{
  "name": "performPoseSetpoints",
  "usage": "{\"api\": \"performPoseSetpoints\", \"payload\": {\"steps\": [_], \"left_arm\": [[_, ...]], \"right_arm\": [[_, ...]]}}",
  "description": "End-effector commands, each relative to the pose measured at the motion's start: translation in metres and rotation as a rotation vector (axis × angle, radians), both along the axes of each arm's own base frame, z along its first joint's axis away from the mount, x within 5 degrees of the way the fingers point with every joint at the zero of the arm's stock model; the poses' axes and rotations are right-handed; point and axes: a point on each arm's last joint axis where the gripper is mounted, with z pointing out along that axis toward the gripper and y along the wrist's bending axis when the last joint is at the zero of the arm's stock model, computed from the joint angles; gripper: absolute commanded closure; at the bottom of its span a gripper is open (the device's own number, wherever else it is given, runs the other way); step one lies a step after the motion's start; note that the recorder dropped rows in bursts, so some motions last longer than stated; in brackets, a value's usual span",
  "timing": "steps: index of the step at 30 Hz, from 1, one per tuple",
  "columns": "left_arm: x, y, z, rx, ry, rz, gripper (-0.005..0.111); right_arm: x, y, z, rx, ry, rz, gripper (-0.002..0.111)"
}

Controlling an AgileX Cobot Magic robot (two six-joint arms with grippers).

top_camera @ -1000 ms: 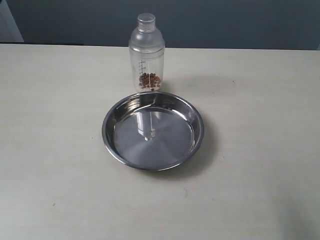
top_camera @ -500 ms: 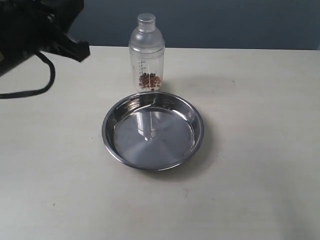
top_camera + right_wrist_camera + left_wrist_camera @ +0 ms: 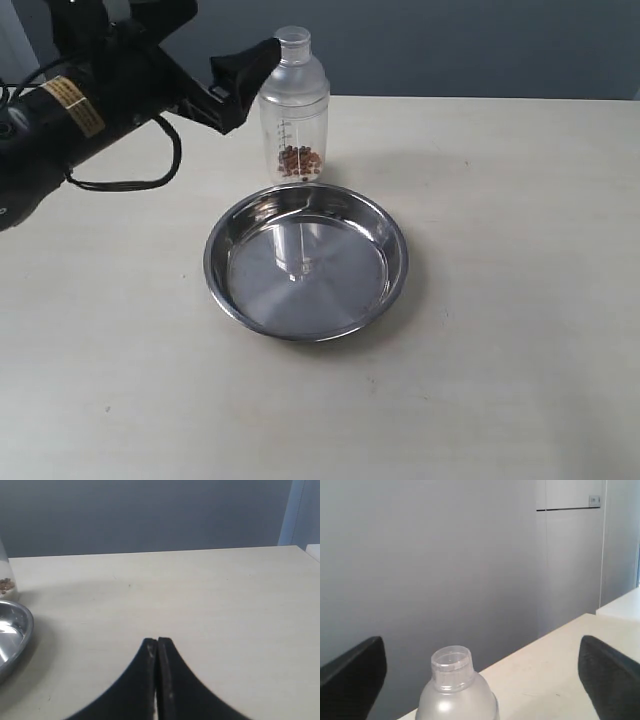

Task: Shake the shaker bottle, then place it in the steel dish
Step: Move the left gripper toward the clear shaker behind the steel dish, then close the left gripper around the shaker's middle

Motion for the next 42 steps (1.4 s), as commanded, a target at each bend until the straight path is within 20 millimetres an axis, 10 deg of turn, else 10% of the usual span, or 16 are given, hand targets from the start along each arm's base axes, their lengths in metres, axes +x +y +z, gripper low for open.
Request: {"api": "performPoseSetpoints", "payload": {"steps": [1, 22, 42], "left_arm": [[0.013, -0.007, 0.010, 0.018, -0.031, -0.048, 0.001], [0.112, -0.022, -0.022, -0.065, 0.018, -0.008, 0.001], [0.136, -0.034, -0.101, -0.116, 0.147, -0.112, 0.001]], "right_arm": [[0.000, 0.000, 0.000, -0.001, -0.011, -0.001, 0.109], [0.000, 0.000, 0.000, -0.001, -0.011, -0.001, 0.109], [0.000, 0.000, 0.000, -0.001, -0.011, -0.001, 0.109]]}}
